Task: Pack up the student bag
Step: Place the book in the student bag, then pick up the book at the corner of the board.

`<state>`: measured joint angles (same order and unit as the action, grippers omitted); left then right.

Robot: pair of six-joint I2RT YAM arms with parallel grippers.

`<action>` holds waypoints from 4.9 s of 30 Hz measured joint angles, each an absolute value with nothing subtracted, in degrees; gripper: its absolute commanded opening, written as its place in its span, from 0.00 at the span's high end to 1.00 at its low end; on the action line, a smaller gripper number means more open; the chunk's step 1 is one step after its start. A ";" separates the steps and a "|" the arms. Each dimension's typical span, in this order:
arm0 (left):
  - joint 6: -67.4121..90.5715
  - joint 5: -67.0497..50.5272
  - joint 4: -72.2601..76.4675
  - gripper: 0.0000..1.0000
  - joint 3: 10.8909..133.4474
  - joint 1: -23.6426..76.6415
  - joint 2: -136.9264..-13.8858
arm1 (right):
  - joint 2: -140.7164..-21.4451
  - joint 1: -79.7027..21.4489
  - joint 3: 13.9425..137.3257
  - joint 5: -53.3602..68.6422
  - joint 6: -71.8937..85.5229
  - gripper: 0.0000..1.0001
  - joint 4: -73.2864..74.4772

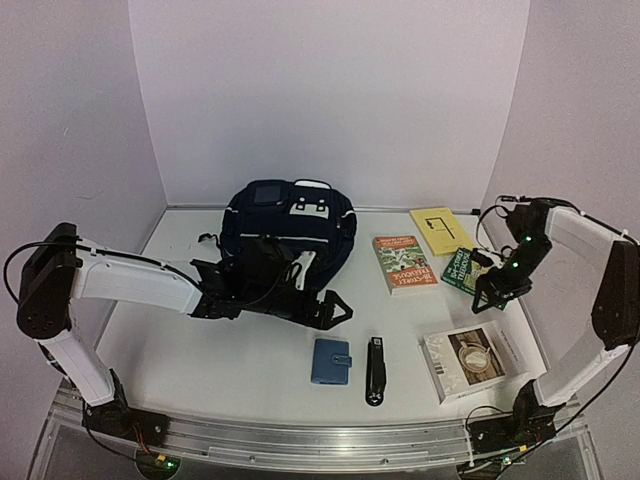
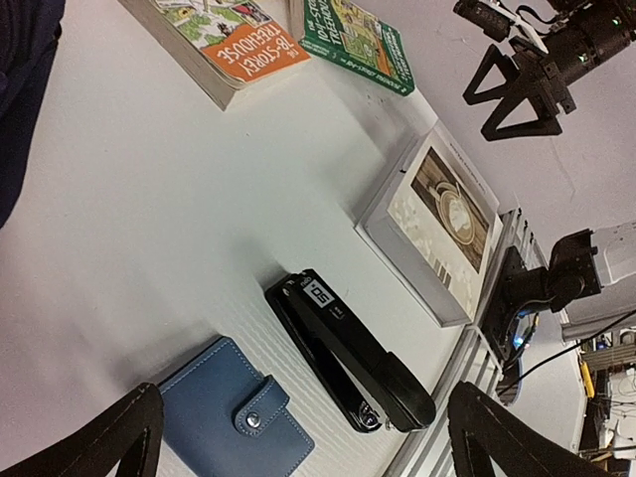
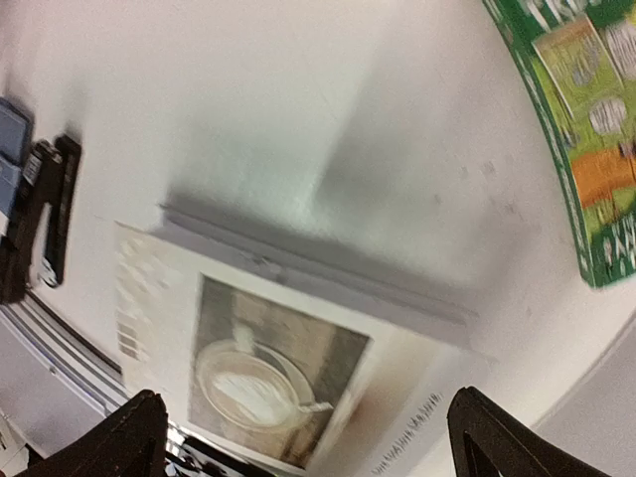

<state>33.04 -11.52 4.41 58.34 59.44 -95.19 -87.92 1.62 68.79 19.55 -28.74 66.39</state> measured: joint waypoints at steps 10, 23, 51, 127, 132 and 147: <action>32.88 -11.77 4.51 0.00 58.50 59.99 -95.96 | -89.30 17.13 62.51 14.02 -38.90 0.07 69.98; 33.41 -12.51 5.71 0.09 58.50 60.03 -95.98 | -100.53 16.82 57.65 19.92 -39.38 0.34 66.68; 31.31 -24.36 -10.52 0.35 103.16 71.42 -132.61 | -102.73 13.74 58.52 23.51 -34.99 0.40 64.93; 13.93 2.00 0.62 0.00 88.25 68.73 -124.04 | -98.04 10.20 75.83 49.83 -7.63 1.00 60.59; 15.62 0.17 1.22 0.00 82.01 66.80 -117.65 | -97.80 10.17 75.35 51.59 -7.22 1.00 60.40; 42.75 -22.80 21.75 0.00 64.99 55.63 -106.69 | -91.73 3.64 77.71 60.89 -7.22 1.00 58.73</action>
